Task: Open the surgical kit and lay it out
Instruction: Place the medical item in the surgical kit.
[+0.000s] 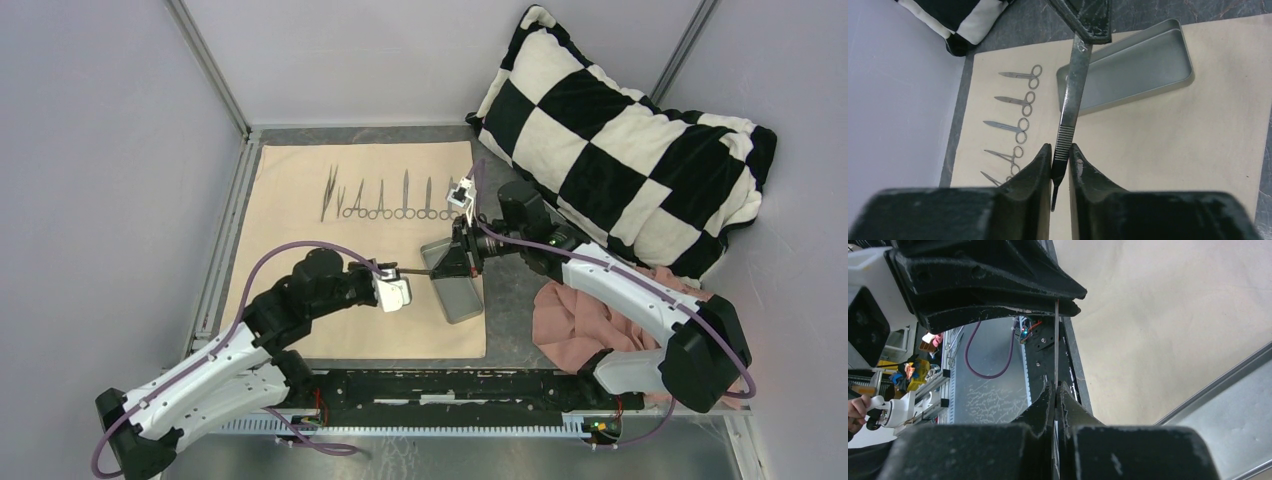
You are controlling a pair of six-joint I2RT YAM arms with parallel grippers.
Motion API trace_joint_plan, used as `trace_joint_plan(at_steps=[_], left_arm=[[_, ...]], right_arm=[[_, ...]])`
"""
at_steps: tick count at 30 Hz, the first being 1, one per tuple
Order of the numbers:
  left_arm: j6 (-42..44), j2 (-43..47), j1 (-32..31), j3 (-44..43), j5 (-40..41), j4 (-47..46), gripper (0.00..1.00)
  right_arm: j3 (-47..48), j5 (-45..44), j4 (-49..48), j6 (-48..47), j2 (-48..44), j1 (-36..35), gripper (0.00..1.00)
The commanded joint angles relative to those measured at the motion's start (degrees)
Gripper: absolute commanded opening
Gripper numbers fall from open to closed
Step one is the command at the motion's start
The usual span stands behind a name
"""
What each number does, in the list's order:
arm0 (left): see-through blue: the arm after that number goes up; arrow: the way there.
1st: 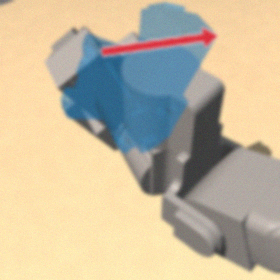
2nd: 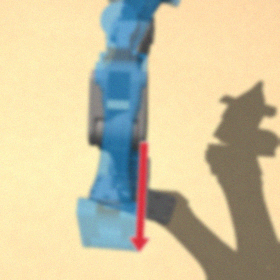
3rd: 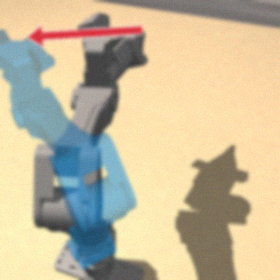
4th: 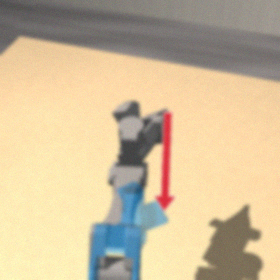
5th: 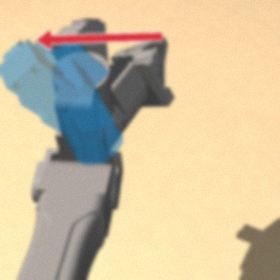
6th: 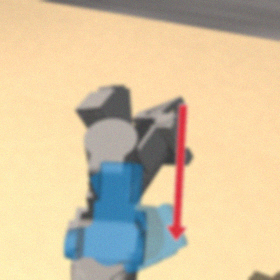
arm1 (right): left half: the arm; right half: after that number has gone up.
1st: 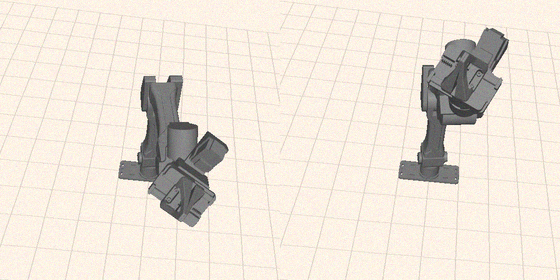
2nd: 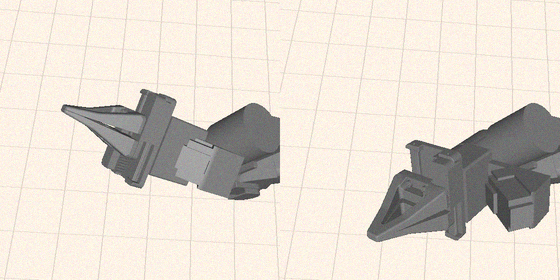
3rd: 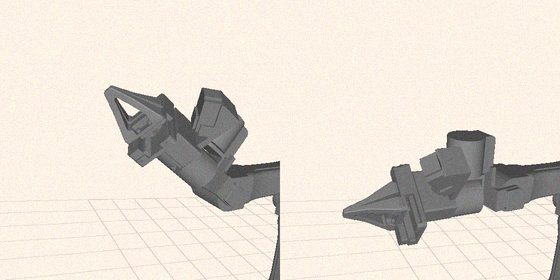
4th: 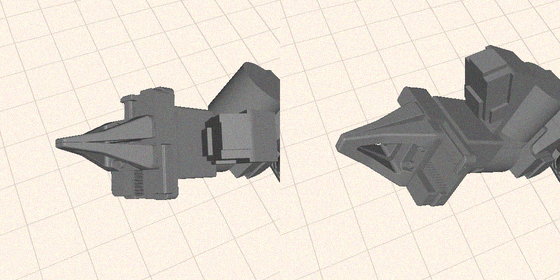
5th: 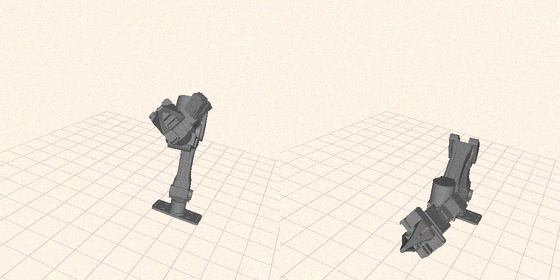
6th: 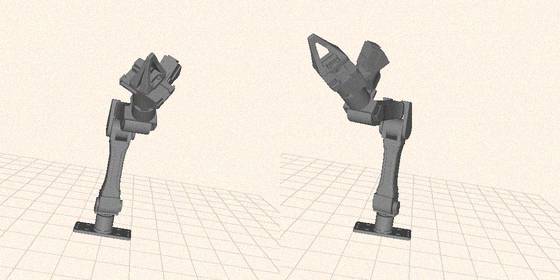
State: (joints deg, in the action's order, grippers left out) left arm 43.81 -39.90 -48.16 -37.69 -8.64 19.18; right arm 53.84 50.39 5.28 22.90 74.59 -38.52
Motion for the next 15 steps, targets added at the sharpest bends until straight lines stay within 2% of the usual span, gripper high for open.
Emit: trace_joint_plan(at_steps=[1,4,6,8,12,15], left_arm=[[3.5,-1.0,-0.5,-2.4,0.6,0.3,0.16],[2.1,-1.0,-0.6,-3.0,1.9,1.7,0.03],[0.9,-0.2,-0.6,-2.8,2.4,1.8,0.02],[-1.0,0.4,-0.6,-2.8,2.7,1.8,0.02],[-6.9,-0.7,-0.6,-3.8,5.8,2.9,0.02],[-12.9,-3.1,-0.6,-4.5,9.1,3.6,0.02]], right_arm=[[3.0,1.2,-1.3,1.7,0.8,0.0,0.00],[3.0,0.7,-1.1,1.6,1.4,0.0,0.00],[2.2,1.0,-2.8,2.5,1.5,0.0,0.00],[1.4,0.0,-4.3,2.7,1.0,0.1,0.15],[0.8,-4.8,-6.1,1.8,-1.1,0.4,0.54],[3.0,-12.2,1.4,-4.5,-3.4,1.6,0.75]])
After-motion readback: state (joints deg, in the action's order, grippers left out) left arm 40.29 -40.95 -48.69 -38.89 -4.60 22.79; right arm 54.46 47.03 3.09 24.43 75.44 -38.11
